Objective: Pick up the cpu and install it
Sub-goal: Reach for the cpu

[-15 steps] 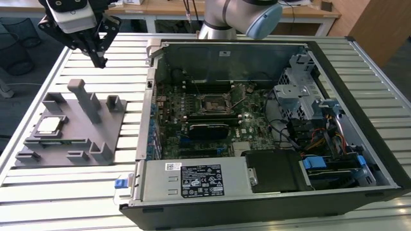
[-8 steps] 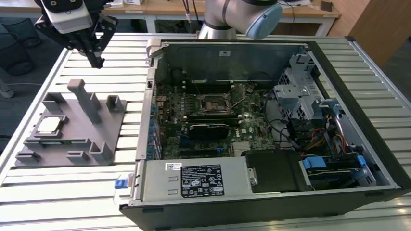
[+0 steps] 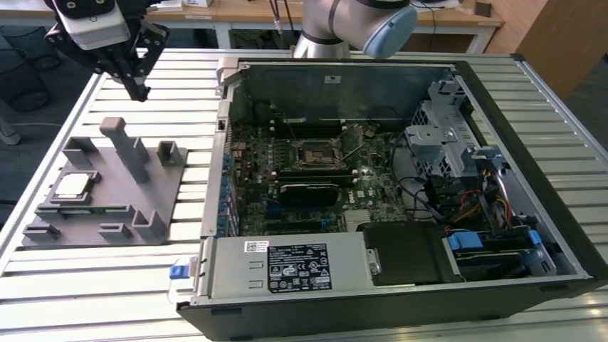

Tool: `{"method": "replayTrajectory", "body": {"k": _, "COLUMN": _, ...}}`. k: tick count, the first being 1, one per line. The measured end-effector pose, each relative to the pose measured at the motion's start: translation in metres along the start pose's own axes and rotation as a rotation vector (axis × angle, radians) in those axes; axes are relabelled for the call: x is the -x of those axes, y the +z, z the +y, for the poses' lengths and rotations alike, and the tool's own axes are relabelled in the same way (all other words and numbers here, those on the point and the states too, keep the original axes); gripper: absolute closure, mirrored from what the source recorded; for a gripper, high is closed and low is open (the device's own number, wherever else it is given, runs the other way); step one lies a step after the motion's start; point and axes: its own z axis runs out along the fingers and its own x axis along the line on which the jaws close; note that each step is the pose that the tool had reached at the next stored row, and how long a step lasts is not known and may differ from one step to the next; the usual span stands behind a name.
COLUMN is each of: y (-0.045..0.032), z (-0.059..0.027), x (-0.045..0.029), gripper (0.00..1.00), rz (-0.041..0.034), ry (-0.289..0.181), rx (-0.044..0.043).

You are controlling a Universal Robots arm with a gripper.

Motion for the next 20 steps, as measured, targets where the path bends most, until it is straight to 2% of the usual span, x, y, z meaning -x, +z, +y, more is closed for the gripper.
{"method": "replayTrajectory", "body": {"k": 20, "y": 0.0005, "z": -0.0012, "x": -0.0155, "gripper": 0.89, "rz": 0.0011, "ry": 0.000, "rx": 0.0000}}
